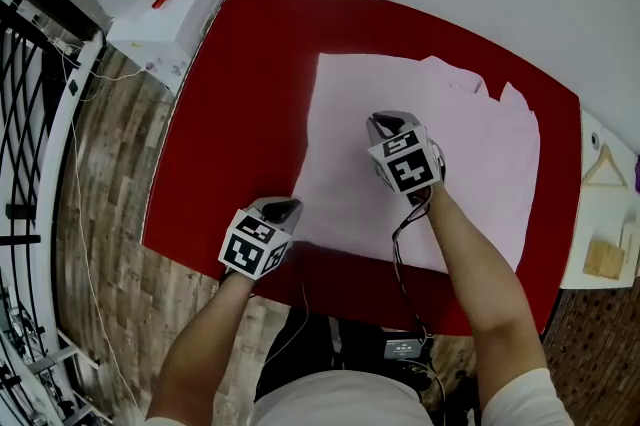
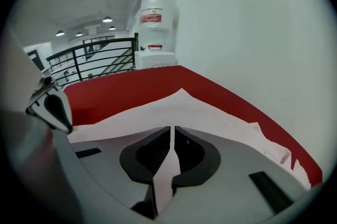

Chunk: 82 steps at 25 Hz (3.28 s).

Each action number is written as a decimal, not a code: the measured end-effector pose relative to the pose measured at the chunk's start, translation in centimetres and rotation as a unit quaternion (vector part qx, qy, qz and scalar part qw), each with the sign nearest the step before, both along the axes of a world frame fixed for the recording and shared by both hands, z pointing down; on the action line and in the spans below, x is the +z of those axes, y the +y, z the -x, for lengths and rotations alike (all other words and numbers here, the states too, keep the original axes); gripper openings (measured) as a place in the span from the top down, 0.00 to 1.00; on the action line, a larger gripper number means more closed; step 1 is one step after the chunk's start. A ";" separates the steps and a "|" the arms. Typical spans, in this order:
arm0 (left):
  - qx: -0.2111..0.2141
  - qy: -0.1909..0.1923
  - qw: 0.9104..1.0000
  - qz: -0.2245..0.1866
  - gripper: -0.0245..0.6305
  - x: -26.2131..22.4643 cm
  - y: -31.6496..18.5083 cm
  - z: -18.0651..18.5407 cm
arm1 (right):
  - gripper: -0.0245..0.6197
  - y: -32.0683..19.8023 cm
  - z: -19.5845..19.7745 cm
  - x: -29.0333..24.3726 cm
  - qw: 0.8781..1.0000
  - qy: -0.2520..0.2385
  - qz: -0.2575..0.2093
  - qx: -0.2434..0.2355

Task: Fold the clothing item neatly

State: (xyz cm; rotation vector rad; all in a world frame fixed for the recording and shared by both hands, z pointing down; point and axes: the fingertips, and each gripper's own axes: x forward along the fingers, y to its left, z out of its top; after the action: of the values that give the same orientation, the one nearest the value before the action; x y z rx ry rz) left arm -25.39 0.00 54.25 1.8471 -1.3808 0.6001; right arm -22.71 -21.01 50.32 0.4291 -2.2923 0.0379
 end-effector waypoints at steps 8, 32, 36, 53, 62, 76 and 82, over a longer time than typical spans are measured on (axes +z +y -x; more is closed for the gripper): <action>-0.039 0.071 0.996 0.029 0.96 1.4 1.0 -0.1 | 0.92 -5.1 5.2 3.2 0.998 0.057 0.000 0.004; -0.051 0.108 0.992 0.044 0.96 1.2 1.6 -0.4 | 0.93 -8.1 11.2 4.8 0.997 0.068 -0.006 -0.024; -0.054 0.111 0.991 0.042 0.96 1.1 1.6 -0.4 | 0.93 -9.6 12.0 4.7 0.998 0.066 -0.012 -0.013; -0.080 0.122 0.989 0.011 0.96 -0.9 3.4 1.2 | 0.93 -5.2 6.2 -1.4 0.998 0.010 -0.046 -0.033; -0.040 0.085 0.996 -0.008 0.96 -3.6 3.8 -1.5 | 0.93 -0.7 -6.4 -2.2 0.999 0.009 -0.030 0.021; 0.053 0.061 0.997 -0.018 0.96 -5.1 0.8 -13.1 | 0.93 1.8 -24.1 -0.1 0.994 0.032 -0.008 0.107; 0.109 0.051 0.992 -0.040 0.96 -6.3 -2.3 -18.0 | 0.93 2.8 -28.7 0.5 0.991 0.030 0.000 0.131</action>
State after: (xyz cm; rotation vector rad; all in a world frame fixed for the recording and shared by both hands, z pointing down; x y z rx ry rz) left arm -7.42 -2.30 47.98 2.0799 -1.1603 0.5570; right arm 5.95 -18.20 50.78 0.7188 -2.1642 0.1531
